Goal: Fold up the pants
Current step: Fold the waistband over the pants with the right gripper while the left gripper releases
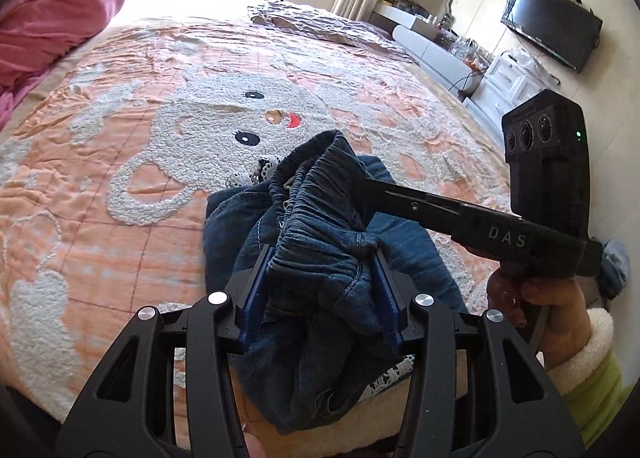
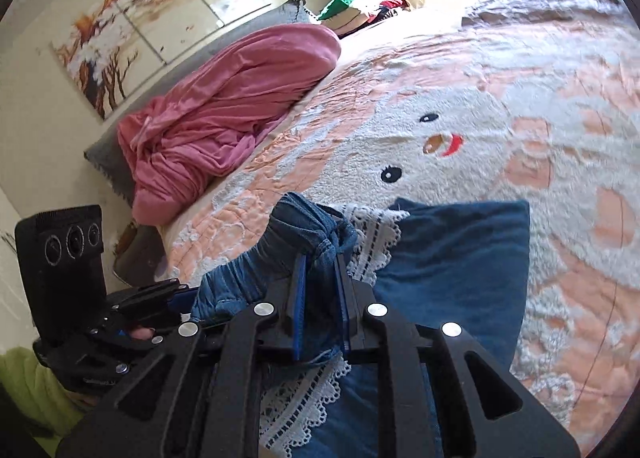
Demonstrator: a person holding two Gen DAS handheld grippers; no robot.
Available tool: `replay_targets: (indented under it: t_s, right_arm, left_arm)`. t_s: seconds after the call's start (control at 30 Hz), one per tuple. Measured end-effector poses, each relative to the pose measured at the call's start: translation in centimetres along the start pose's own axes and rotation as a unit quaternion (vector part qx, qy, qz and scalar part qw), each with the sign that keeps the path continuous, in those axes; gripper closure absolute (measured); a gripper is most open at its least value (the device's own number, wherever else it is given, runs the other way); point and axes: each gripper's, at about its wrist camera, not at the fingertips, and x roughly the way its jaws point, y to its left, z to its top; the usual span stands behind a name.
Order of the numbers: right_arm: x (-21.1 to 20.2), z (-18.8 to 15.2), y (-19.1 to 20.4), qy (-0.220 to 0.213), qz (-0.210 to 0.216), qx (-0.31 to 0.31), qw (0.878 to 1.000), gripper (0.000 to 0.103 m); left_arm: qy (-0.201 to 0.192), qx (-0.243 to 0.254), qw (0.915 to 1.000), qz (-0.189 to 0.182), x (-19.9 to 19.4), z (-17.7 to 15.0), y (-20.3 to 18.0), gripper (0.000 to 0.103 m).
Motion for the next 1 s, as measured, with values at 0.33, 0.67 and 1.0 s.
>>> replay_targets:
  t_s: [0.33, 0.67, 1.0]
  right_arm:
    - [-5.5, 0.5, -2.7, -0.075, -0.012, 0.046, 0.996, 0.050]
    - [-5.8, -0.3, -3.2, -0.050, -0.043, 0.054, 0.996, 0.020]
    - [-0.7, 0.7, -1.4, 0.035, -0.098, 0.036, 0.994, 0.007]
  left_arm:
    - [-0.027, 0.033, 0.9984, -0.037, 0.1, 0.4, -4.7, 0.045]
    - [0.006, 0.040, 0.9869, -0.156, -1.6, -3.6, -5.1, 0.030]
    - [-0.024, 0.069, 0.9970, -0.025, -2.1, -2.8, -2.2, 0.033]
